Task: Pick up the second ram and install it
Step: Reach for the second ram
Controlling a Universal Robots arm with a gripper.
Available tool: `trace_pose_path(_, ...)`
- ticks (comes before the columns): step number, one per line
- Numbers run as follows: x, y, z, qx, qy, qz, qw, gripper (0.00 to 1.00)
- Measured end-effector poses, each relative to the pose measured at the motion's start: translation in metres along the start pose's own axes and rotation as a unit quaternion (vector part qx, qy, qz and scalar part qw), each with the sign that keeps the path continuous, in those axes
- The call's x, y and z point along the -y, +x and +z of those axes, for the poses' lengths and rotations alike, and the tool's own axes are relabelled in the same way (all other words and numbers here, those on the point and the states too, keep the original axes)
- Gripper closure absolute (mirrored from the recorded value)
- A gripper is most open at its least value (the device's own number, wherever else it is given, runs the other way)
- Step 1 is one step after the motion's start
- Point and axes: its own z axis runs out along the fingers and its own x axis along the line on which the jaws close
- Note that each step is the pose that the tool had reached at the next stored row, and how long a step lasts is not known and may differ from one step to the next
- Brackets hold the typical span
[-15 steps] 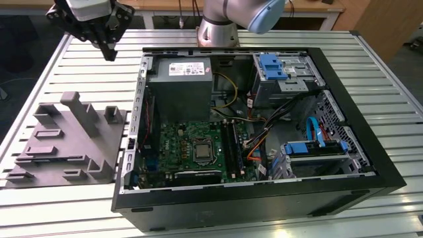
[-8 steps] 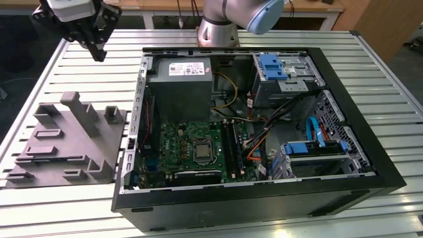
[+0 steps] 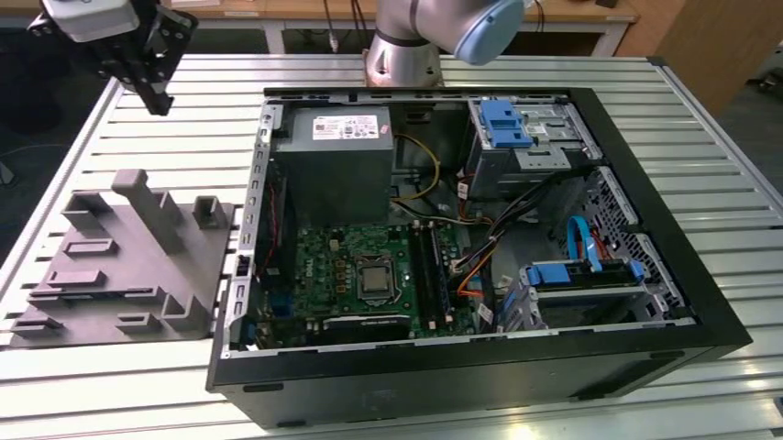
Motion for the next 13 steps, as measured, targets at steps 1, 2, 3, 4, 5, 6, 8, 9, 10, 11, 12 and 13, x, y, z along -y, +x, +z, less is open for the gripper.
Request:
trace_pose_path(1,0.0003,0.0035,0.0001,0.0,0.0,0.0,1.0,0.9)
trace_pose_path(2,0.0005,0.0068,0.0002,0.0,0.0,0.0,1.0,0.9)
trace_pose_path(3,0.0008,0.0101,0.0002,0.0,0.0,0.0,1.0,0.9)
trace_pose_path(4,0.001,0.0137,0.0003,0.0,0.0,0.0,1.0,0.9)
trace_pose_path(5,0.0013,0.0173,0.0003,0.0,0.0,0.0,1.0,0.9)
trace_pose_path(6,0.0016,0.0209,0.0005,0.0,0.0,0.0,1.0,0.9)
trace_pose_path(8,0.0021,0.028,0.0008,0.0,0.0,0.0,1.0,0.9)
trace_pose_path(9,0.0024,0.031,0.0011,0.0,0.0,0.0,1.0,0.9)
trace_pose_path(10,0.0026,0.0339,0.0014,0.0,0.0,0.0,1.0,0.9)
trace_pose_path(11,0.0028,0.0365,0.0017,-0.0001,0.0,0.0,1.0,0.9)
trace_pose_path(12,0.003,0.0389,0.0022,0.0,0.0,0.0,1.0,0.9)
trace_pose_path(13,0.0032,0.0412,0.0028,0.0,0.0,0.0,1.0,0.9)
